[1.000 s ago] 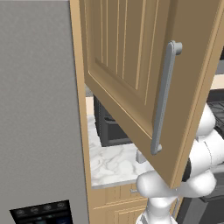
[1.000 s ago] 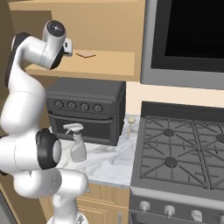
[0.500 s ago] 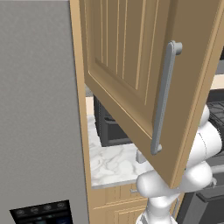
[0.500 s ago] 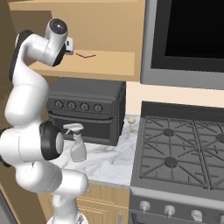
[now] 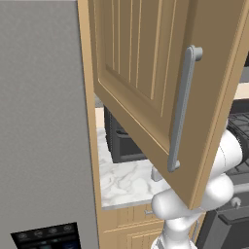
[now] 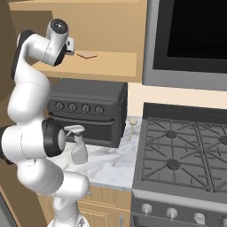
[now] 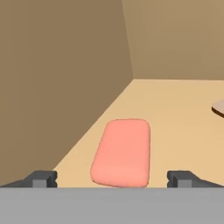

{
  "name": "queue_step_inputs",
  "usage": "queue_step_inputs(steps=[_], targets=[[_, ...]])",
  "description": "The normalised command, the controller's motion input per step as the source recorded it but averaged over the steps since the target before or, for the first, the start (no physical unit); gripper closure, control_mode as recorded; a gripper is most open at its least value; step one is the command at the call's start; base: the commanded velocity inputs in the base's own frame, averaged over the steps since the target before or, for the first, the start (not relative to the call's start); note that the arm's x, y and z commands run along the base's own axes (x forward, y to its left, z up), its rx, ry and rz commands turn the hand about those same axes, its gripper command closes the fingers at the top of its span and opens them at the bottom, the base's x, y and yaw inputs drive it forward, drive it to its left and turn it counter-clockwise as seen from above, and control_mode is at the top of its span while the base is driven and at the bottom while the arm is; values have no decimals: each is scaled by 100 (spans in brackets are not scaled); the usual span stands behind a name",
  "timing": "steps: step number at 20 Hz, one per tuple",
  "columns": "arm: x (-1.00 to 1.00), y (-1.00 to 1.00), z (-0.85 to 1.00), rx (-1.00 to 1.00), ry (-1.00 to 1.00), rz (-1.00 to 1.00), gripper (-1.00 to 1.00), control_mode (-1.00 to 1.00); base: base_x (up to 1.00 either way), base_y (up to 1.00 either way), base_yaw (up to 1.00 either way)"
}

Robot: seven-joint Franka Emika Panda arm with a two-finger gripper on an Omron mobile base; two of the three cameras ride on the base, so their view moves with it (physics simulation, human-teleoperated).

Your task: Pick the bar soap and spray from the cabinet and place them on the counter.

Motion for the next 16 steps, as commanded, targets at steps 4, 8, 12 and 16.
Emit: queue_step_inputs(steps=[4, 8, 12, 16], targets=[[12, 3, -3, 0, 0, 0, -100, -100, 0, 0, 0], [11, 1, -6, 0, 0, 0, -100, -100, 0, 0, 0], [8, 4, -7, -1, 1, 0, -100, -100, 0, 0, 0], [2, 9, -4, -1, 0, 0, -100, -100, 0, 0, 0]])
